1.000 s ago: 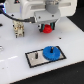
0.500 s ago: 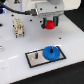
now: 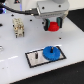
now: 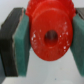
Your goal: Insert the blue gear onto the right peg, followed by the red gear
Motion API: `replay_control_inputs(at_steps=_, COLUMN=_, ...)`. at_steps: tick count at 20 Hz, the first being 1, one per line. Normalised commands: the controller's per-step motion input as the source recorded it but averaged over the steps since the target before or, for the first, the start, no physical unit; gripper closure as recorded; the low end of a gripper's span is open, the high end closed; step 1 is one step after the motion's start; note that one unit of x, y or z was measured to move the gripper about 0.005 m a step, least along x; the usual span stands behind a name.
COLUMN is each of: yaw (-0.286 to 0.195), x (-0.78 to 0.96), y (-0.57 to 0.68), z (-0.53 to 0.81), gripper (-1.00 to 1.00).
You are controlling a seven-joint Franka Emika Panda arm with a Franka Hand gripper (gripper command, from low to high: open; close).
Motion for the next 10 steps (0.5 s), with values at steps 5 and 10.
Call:
replay_control_inputs(at_steps=5, yaw=0.000, x=0.82, y=-0.08, z=0.23, gripper=1.00)
replay_control_inputs(at_steps=10, yaw=0.000, x=0.79, y=-0.08, z=0.21, gripper=1.00)
